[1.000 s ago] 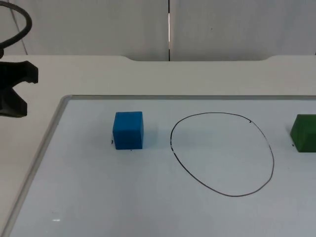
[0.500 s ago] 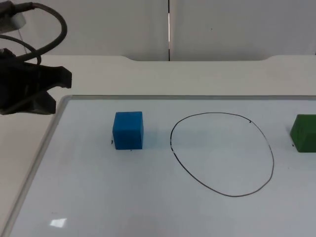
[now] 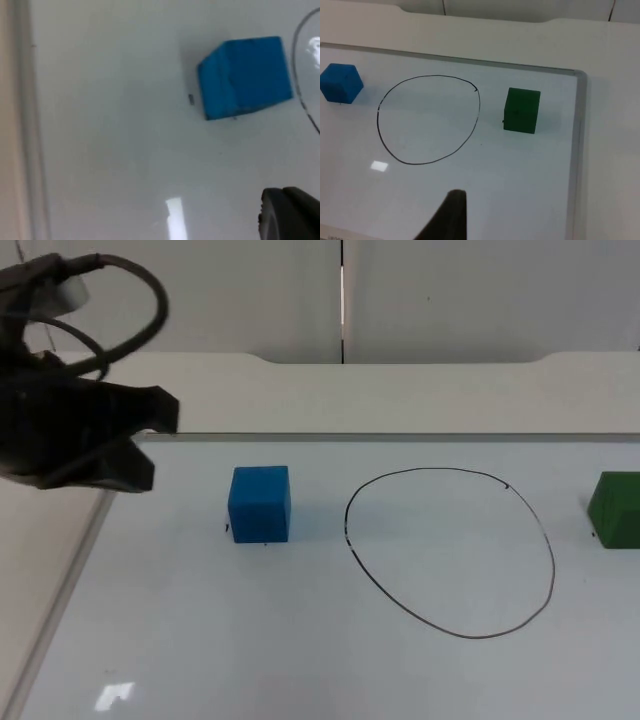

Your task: Push the two cubes into the marked area.

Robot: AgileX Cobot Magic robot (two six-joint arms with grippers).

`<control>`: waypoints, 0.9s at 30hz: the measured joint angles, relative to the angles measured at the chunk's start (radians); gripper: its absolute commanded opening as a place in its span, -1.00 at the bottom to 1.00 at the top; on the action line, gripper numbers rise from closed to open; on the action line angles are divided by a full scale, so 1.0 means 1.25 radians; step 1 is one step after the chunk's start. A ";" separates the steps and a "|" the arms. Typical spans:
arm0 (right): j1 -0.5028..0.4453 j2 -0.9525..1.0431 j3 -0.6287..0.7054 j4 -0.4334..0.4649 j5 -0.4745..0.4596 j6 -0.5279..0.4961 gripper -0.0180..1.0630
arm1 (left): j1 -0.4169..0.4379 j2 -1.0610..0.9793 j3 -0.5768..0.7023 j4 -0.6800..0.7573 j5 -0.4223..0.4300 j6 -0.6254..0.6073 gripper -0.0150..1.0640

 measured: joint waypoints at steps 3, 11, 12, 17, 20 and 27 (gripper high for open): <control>0.000 0.000 0.000 0.000 0.000 0.000 0.99 | -0.032 0.011 0.000 -0.009 -0.055 0.009 -0.98; 0.000 0.000 0.000 0.000 0.000 0.000 0.99 | -0.041 0.195 -0.128 -0.021 -0.106 0.033 -0.98; 0.000 0.000 0.000 0.000 0.000 0.000 0.99 | -0.041 0.236 -0.157 -0.023 -0.101 0.035 -0.98; 0.000 0.000 0.000 0.000 0.000 0.000 0.99 | -0.041 0.344 -0.244 -0.025 -0.086 0.040 -0.98; 0.000 0.000 0.000 0.000 0.000 0.000 0.99 | -0.041 0.383 -0.267 -0.025 -0.085 0.040 -0.98; 0.000 0.000 0.000 0.000 0.000 0.000 0.99 | -0.038 0.433 -0.271 -0.026 -0.103 0.034 -0.98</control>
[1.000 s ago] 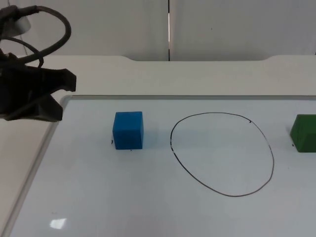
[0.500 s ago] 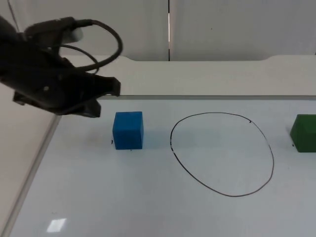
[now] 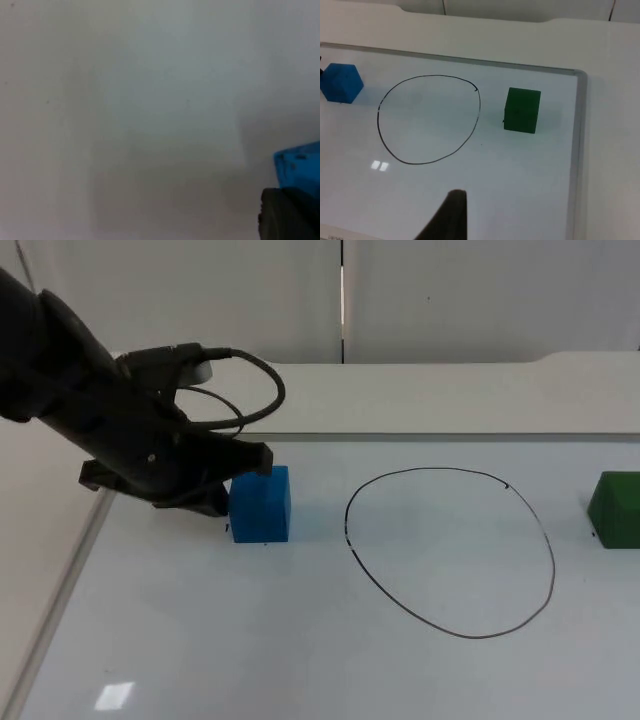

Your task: Push the two cubes into the marked area.

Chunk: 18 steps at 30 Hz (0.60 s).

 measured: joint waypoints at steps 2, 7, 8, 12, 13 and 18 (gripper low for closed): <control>0.000 0.000 0.000 0.000 0.000 0.000 0.99 | 0.000 0.002 0.000 0.000 -0.003 -0.002 -0.98; 0.000 0.000 0.000 0.000 0.000 0.000 0.99 | 0.000 0.002 -0.002 -0.002 -0.003 -0.002 -0.98; 0.000 0.000 0.000 0.000 0.000 0.000 0.99 | 0.000 0.002 -0.002 -0.005 -0.003 -0.002 -0.98; 0.000 0.000 0.000 0.000 0.000 0.000 0.99 | 0.000 0.002 -0.002 -0.018 0.004 -0.002 -0.98; 0.000 0.000 0.000 0.000 0.000 0.000 0.99 | 0.000 0.002 -0.002 -0.019 0.006 -0.002 -0.98; 0.000 0.000 0.000 0.000 0.000 0.000 0.99 | -0.027 0.002 -0.004 -0.023 -0.013 0.007 -0.98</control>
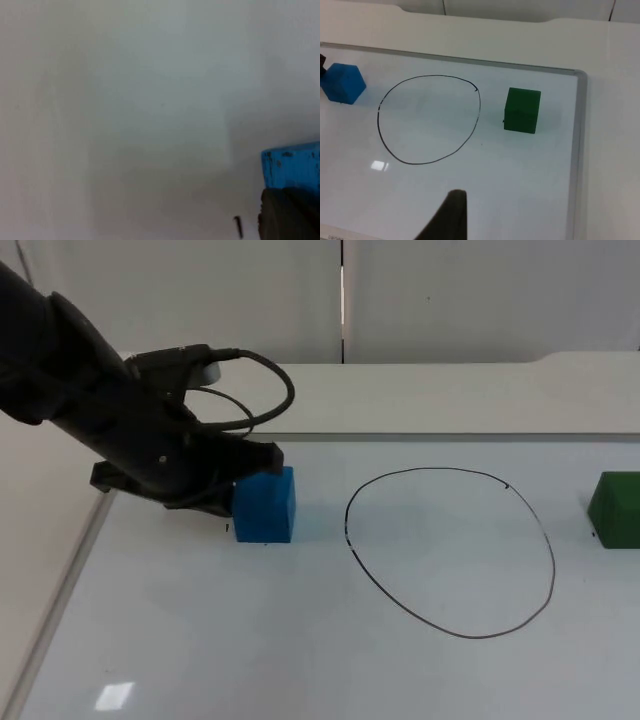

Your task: Push the two cubes into the marked area.

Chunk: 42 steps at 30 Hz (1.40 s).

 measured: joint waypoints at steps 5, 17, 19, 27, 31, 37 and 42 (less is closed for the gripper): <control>0.000 0.000 0.000 0.000 0.000 0.000 0.99 | -0.036 0.000 0.000 0.000 -0.027 0.005 -0.98; 0.000 0.000 0.000 0.000 0.000 0.000 0.99 | -0.050 0.000 0.000 0.000 -0.030 0.006 -0.98; 0.000 0.000 0.000 0.000 0.000 0.000 0.99 | -0.054 0.000 0.000 -0.004 -0.034 0.006 -0.98; 0.000 0.000 0.000 0.000 0.000 0.000 0.99 | -0.085 0.000 0.000 -0.015 -0.054 0.007 -0.98; 0.000 0.000 0.000 0.000 0.000 0.000 0.99 | -0.107 0.000 0.000 -0.015 -0.069 0.007 -0.98; 0.000 0.000 0.000 0.000 0.000 0.000 0.99 | -0.119 0.000 0.000 -0.023 -0.075 0.007 -0.98; 0.000 0.000 0.000 0.000 0.000 0.000 0.99 | -0.119 0.000 0.000 -0.032 -0.070 0.007 -0.98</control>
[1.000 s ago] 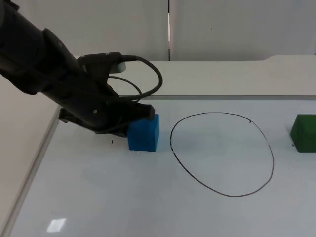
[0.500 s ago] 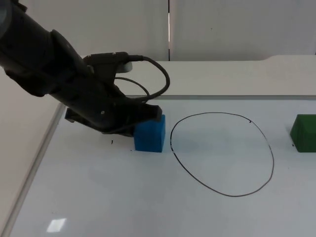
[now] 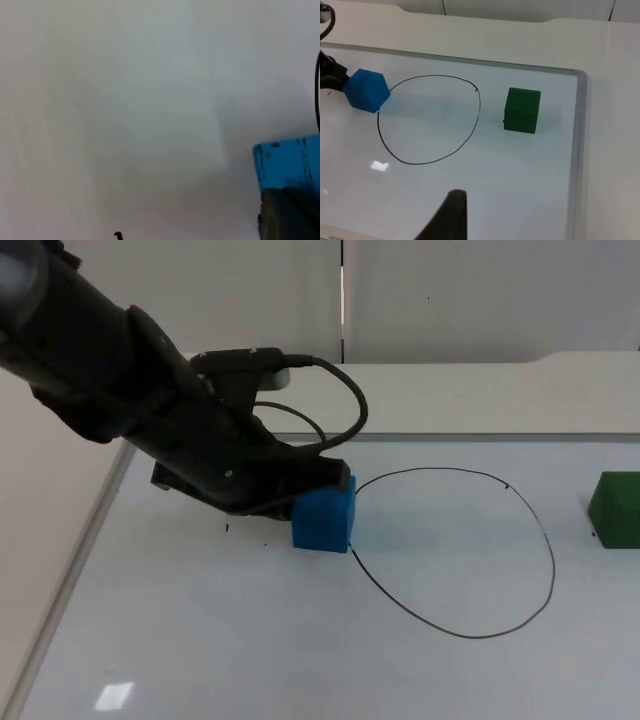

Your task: Push the two cubes into the marked area.

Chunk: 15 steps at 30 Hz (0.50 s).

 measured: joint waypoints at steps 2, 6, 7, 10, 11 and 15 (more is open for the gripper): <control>0.000 0.000 0.000 0.000 0.000 0.000 0.99 | 0.000 0.000 0.000 -0.004 0.004 0.000 -0.98; 0.000 0.000 0.000 0.000 0.000 0.000 0.99 | -0.005 0.000 0.000 -0.015 0.005 0.001 -0.98; 0.000 0.000 0.000 0.000 0.000 0.000 0.99 | -0.009 0.000 0.000 -0.016 0.004 0.001 -0.98; 0.000 0.000 0.000 0.000 0.000 0.000 0.99 | -0.031 0.001 0.000 -0.022 -0.001 0.001 -0.98; 0.000 0.000 0.000 0.000 0.000 0.000 0.99 | -0.031 0.001 0.000 -0.022 -0.001 0.001 -0.98; 0.000 0.000 0.000 0.000 0.000 0.000 0.99 | -0.051 0.001 0.000 -0.026 -0.012 0.001 -0.98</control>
